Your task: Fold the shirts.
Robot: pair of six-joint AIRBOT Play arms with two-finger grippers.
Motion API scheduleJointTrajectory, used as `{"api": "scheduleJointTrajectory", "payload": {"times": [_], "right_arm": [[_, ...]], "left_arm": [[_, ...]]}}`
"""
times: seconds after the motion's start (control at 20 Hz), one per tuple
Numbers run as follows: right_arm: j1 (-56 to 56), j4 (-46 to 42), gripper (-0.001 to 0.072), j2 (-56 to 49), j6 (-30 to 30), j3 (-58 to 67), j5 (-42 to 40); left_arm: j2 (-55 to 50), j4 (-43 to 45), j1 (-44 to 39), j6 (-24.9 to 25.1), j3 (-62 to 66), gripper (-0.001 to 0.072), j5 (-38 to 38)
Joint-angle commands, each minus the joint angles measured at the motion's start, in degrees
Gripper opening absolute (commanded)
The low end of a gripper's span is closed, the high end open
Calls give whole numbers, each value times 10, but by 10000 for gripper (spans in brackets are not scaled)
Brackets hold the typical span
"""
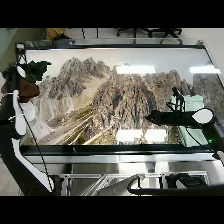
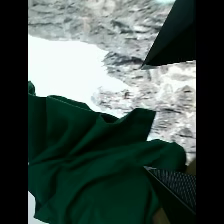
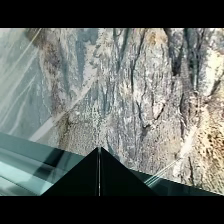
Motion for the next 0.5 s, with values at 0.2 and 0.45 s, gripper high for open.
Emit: {"api": "scheduleJointTrajectory", "payload": {"times": [0.2,0.45], "right_arm": [[0,0,20,0,0,0,0],[0,0,20,0,0,0,0]], "left_arm": [[-135,7,10,9,42,675,176],[-137,6,26,42,13,657,209]]}}
